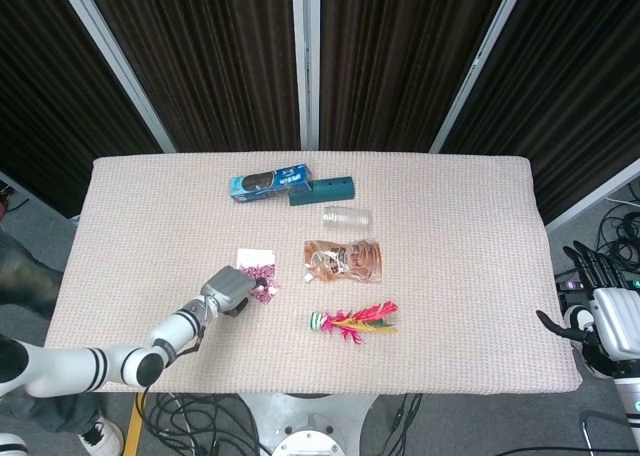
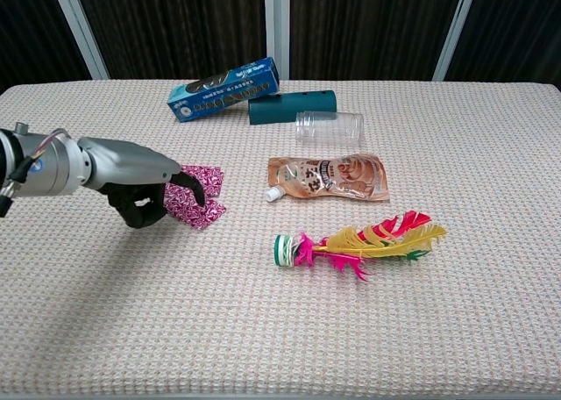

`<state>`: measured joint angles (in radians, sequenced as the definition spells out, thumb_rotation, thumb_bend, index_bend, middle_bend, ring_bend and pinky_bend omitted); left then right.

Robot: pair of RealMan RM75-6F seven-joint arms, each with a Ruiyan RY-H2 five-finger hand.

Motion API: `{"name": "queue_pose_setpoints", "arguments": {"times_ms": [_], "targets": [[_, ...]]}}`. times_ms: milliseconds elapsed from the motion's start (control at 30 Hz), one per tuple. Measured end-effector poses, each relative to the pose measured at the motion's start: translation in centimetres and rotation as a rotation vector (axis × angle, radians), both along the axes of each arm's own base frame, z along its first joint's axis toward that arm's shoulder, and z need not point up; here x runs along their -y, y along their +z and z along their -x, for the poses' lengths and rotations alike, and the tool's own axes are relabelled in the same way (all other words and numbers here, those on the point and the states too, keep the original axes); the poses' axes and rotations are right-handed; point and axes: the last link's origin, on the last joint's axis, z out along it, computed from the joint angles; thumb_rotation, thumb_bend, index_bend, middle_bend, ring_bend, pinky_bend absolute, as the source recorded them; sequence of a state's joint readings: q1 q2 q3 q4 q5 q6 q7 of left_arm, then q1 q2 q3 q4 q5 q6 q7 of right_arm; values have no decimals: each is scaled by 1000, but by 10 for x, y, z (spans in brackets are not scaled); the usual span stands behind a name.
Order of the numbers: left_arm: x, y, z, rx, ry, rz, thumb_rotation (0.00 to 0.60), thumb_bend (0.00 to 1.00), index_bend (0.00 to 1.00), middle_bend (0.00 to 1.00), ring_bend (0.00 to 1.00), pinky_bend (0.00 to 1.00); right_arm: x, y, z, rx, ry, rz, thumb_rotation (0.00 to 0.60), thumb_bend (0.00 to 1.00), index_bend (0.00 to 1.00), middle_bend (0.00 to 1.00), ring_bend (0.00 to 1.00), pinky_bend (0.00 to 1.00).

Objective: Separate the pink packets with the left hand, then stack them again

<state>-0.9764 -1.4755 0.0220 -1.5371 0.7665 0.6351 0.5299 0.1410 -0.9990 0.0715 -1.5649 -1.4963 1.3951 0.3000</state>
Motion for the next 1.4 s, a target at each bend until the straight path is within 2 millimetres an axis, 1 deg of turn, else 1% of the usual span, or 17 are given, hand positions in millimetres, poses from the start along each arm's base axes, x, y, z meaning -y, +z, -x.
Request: {"name": "queue_pose_setpoints", "arguments": {"times_ms": [100, 233, 433, 567, 667, 867, 967, 1167, 1300, 1400], "targets": [[1, 7, -5, 15, -4, -18, 600, 655, 247, 927, 944, 987, 0, 0, 1, 1, -1, 0, 410, 135, 6, 1, 0, 0], [-5, 11, -5, 32, -3, -73, 600, 648, 247, 926, 943, 984, 0, 0, 1, 4, 1, 0, 410, 136, 5, 0, 0, 0], [-16, 2, 6, 33, 16, -130, 600, 645, 247, 925, 942, 982, -1, 1, 3, 4, -5, 1, 410, 135, 5, 1, 0, 0], [-20, -7, 13, 28, 38, -127, 600, 645, 247, 925, 942, 982, -2, 0, 4, 5, -6, 2, 403, 135, 6, 0, 0, 0], [-17, -11, 17, 18, 47, -110, 600, 645, 247, 925, 941, 982, -2, 1, 4, 4, -8, 2, 408, 135, 5, 0, 0, 0], [-14, -12, 19, -8, 46, -89, 600, 646, 247, 925, 942, 981, -2, -1, 4, 7, -7, -2, 410, 135, 6, 1, 0, 0], [-13, -10, 20, -18, 57, -75, 600, 645, 247, 925, 942, 981, -2, -1, 4, 6, -9, -2, 412, 136, 5, 1, 0, 0], [-4, -5, 17, -39, 46, -48, 600, 645, 247, 925, 942, 981, -3, -1, 4, 7, -8, -1, 404, 137, 5, 0, 0, 0], [2, -2, 13, -42, 40, -38, 600, 645, 247, 925, 942, 981, -4, -1, 4, 8, -8, 0, 412, 137, 5, 1, 0, 0], [2, 3, 10, -35, 39, -52, 600, 645, 247, 925, 942, 981, -5, 1, 4, 8, -8, 5, 408, 136, 5, 1, 0, 0]]}}
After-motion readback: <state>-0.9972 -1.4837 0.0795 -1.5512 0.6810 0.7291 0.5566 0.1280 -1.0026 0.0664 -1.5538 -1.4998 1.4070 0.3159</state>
